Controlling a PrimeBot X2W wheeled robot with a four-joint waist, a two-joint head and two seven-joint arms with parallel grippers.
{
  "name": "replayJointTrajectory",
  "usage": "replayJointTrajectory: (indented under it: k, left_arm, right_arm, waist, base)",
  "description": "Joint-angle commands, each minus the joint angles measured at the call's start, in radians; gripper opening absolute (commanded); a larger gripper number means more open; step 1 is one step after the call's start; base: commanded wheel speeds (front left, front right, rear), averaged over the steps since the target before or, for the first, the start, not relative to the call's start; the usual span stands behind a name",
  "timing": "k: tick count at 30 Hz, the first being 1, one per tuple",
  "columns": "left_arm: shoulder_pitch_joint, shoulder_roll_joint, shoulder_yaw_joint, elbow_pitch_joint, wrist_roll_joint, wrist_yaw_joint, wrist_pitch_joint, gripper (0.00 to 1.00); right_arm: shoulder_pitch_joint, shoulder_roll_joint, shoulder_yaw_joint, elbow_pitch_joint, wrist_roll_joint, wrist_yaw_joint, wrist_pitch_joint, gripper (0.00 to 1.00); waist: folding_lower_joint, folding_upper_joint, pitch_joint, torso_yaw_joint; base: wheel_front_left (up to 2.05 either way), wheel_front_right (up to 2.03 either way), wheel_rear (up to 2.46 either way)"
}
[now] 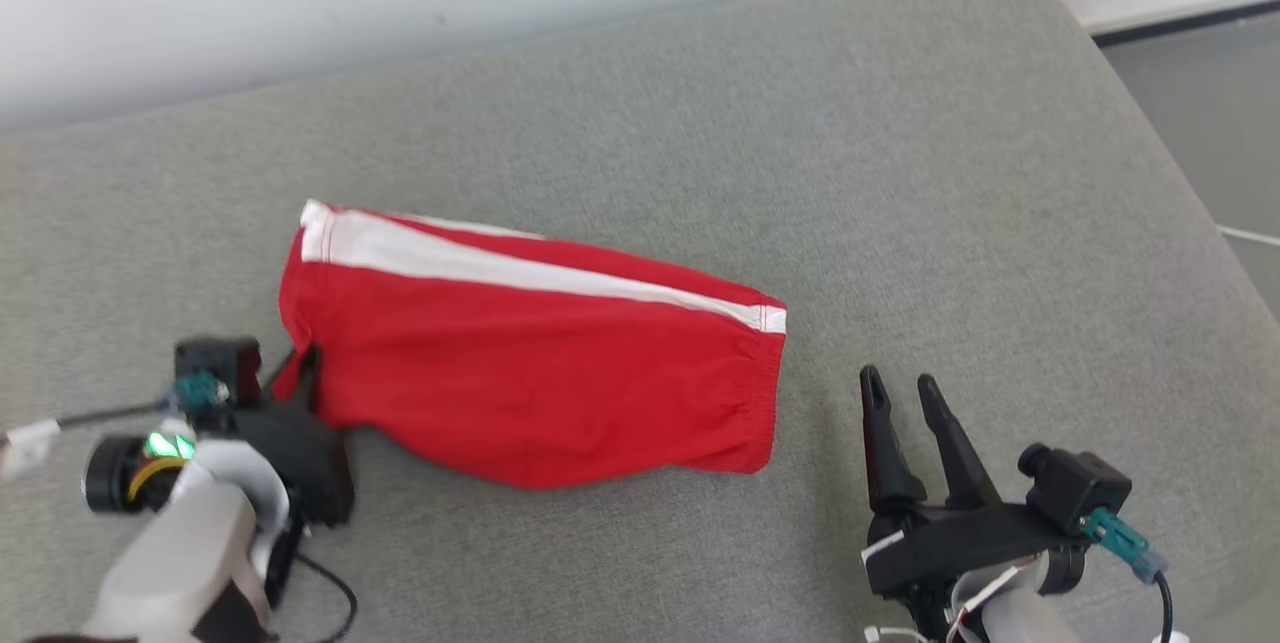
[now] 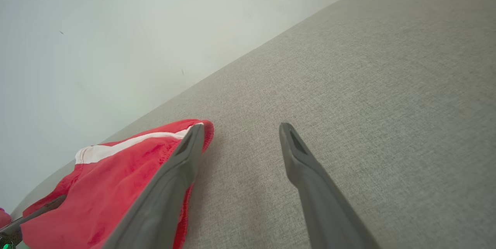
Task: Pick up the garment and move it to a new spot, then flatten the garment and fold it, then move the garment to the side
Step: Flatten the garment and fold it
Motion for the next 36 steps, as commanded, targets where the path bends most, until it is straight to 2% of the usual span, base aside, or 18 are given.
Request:
replayJointTrajectory:
  k: [1, 8, 15, 18, 19, 21, 30, 36]
  left_arm:
    - [0.043, -0.009, 0.004, 0.005, -0.005, 0.014, -0.010, 0.00]
    - [0.156, -0.038, 0.071, -0.036, -0.039, 0.073, -0.020, 0.00]
    - [0.309, -0.045, 0.150, -0.182, 0.009, 0.135, -0.021, 0.00]
    - [0.374, -0.040, 0.184, -0.244, 0.050, 0.152, -0.021, 0.00]
    - [0.392, -0.039, 0.196, -0.262, 0.060, 0.157, -0.021, 0.29]
    - [0.430, -0.041, 0.221, -0.298, 0.086, 0.166, -0.021, 1.00]
    - [0.576, -0.050, 0.370, -0.535, 0.286, 0.217, -0.021, 1.00]
    - [0.668, -0.071, 0.468, -0.663, 0.397, 0.216, -0.021, 1.00]
  right_arm:
    - [0.020, 0.002, -0.002, 0.008, -0.004, -0.002, 0.000, 1.00]
    - [0.067, 0.002, -0.003, 0.038, -0.034, -0.002, 0.000, 1.00]
    - [0.104, 0.002, 0.007, 0.043, -0.131, -0.002, 0.000, 1.00]
    - [0.119, 0.001, 0.003, 0.043, -0.135, -0.002, 0.000, 1.00]
    - [0.120, 0.001, 0.004, 0.043, -0.138, -0.002, 0.000, 1.00]
    - [0.124, 0.002, 0.007, 0.041, -0.155, -0.003, 0.000, 1.00]
    - [0.130, 0.002, -0.007, 0.027, -0.199, -0.003, 0.000, 1.00]
    - [0.130, 0.002, -0.036, 0.010, -0.252, -0.003, 0.000, 1.00]
  waist:
    - [0.0000, 0.0000, -0.049, 0.034]
    - [0.0000, 0.0000, -0.132, 0.083]
    - [0.0000, 0.0000, -0.179, 0.119]
    - [0.0000, 0.0000, -0.190, 0.128]
    - [0.0000, 0.0000, -0.192, 0.130]
    - [0.0000, 0.0000, -0.198, 0.133]
    - [0.0000, 0.0000, -0.211, 0.153]
    - [0.0000, 0.0000, -0.219, 0.167]
  base:
    - [0.00, 0.00, 0.00]
    - [0.00, 0.00, 0.00]
    - [0.00, 0.00, 0.00]
    - [0.00, 0.00, 0.00]
    - [0.00, 0.00, 0.00]
    - [0.00, 0.00, 0.00]
    - [0.00, 0.00, 0.00]
    - [0.00, 0.00, 0.00]
